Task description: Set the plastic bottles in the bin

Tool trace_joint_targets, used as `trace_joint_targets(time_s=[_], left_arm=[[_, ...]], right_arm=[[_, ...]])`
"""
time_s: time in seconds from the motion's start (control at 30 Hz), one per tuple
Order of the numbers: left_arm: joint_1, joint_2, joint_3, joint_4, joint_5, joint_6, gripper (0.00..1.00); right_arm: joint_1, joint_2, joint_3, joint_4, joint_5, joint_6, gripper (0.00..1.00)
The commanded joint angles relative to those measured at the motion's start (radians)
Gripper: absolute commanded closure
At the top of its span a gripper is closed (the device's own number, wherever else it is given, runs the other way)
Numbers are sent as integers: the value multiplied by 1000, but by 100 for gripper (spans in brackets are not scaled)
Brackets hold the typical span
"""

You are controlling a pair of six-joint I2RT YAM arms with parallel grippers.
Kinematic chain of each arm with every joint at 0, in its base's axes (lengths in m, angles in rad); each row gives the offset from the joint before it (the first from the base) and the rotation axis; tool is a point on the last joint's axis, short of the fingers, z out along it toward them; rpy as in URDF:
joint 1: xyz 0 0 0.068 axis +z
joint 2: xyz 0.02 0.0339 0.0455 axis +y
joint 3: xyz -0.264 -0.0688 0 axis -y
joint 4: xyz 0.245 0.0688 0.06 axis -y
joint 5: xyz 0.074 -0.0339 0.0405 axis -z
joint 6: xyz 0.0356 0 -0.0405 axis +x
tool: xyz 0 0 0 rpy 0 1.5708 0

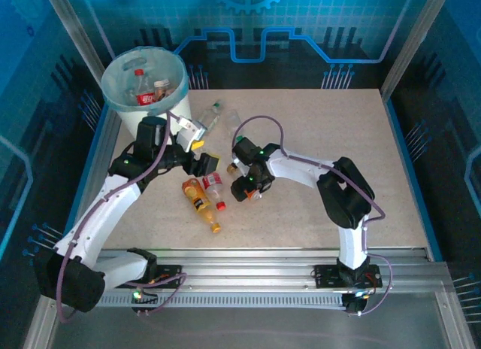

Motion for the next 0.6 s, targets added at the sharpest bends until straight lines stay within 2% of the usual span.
trace_joint_targets(time_s=[0.0,0.2,0.4,0.57], left_arm=[[-8,-7,-1,13,-14,-7,13],[-8,19,48,10,-84,-27,14],[-8,33,97,31,-127,-125,15],[-8,70,184,40,-83,-274,17]], right_arm=[[22,29,25,-28,16,13,15],[24,38,23,-40,22,15,34],[24,-62,-33,-21,60,19,39],[23,-256,-130,115,17,-18,42]])
